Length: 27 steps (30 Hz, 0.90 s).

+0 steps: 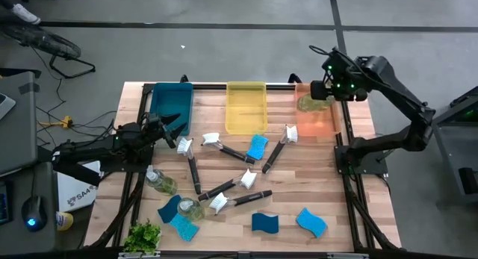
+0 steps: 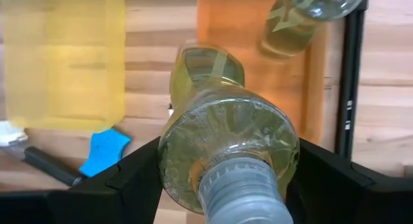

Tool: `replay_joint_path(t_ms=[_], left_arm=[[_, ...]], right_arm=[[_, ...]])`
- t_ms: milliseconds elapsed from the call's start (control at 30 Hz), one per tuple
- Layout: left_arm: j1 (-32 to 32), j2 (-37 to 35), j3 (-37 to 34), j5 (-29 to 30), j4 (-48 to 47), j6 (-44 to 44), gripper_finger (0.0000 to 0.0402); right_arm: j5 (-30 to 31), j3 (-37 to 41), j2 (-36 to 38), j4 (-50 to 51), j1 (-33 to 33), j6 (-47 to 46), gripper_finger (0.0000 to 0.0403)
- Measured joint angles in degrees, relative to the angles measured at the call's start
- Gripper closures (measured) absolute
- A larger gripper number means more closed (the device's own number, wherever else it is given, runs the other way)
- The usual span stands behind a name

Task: Pick & Place Kitchen Sink Supplies
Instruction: Put the green dishwashing liquid dispenser into the orange bin

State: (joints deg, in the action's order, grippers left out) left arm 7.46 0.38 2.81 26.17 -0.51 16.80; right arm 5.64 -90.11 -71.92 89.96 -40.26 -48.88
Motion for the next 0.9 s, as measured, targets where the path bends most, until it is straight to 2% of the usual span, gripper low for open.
replay_joint_path(t_ms=[300,500,900], left_arm=[[0.02,-0.02,0.02,0.00,0.00,0.00,0.0121],[0.01,-0.02,0.02,0.01,0.00,0.00,0.0121],[0.00,-0.02,0.02,0.00,0.00,0.02,0.0121]], right_arm=[[0.37,-1.62,-5.29,0.33,-2.61,9.11,0.0119],[-0.30,-9.64,-11.83,-0.25,-3.66,15.79,0.0119],[1.46,-23.00,-23.56,-0.07,-7.26,22.32,0.0119]])
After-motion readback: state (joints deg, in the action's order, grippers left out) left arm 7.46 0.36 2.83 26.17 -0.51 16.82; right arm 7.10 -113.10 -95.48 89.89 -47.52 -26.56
